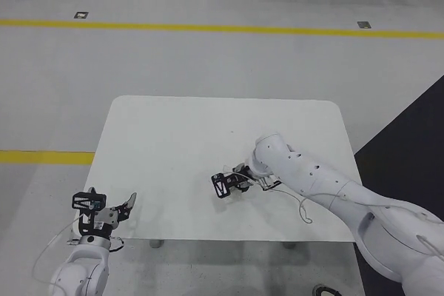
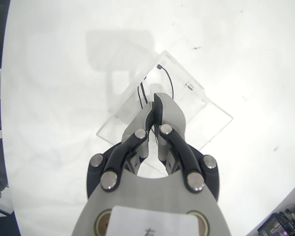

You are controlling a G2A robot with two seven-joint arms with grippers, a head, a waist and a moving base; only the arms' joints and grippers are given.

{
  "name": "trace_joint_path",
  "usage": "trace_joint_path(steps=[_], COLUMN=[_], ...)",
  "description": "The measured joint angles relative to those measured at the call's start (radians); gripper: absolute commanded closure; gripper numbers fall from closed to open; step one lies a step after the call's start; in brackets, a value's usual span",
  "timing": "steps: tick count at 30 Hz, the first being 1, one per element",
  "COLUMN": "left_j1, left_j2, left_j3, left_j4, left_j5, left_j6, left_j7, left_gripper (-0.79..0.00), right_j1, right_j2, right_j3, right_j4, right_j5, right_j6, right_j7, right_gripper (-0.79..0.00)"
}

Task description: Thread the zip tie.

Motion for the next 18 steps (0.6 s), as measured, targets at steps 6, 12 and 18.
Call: trace_joint_path(steps=[6, 12, 18], left_j1=[0.0, 0.0, 0.0], left_j2=[0.0, 0.0, 0.0], left_j3=[0.0, 0.0, 0.0], left_j4=[0.0, 0.0, 0.0], left_j5=[0.0, 0.0, 0.0], left_j6=[0.0, 0.0, 0.0], left_j7=[0.0, 0.0, 0.0], left_gripper=[-0.785, -0.785, -0.785], right_j1=[0.014, 0.032, 0.032], right_j2=[0.055, 0.121, 0.172], right_j3=[0.0, 0.0, 0.0], right_j4=[-0.125, -0.279, -0.364], right_j5=[0.104, 0.307, 0.388], right_j6=[0.0, 0.0, 0.0], right_j7=[0.157, 0.434, 0.585], right_gripper=[0.0, 0.0, 0.0])
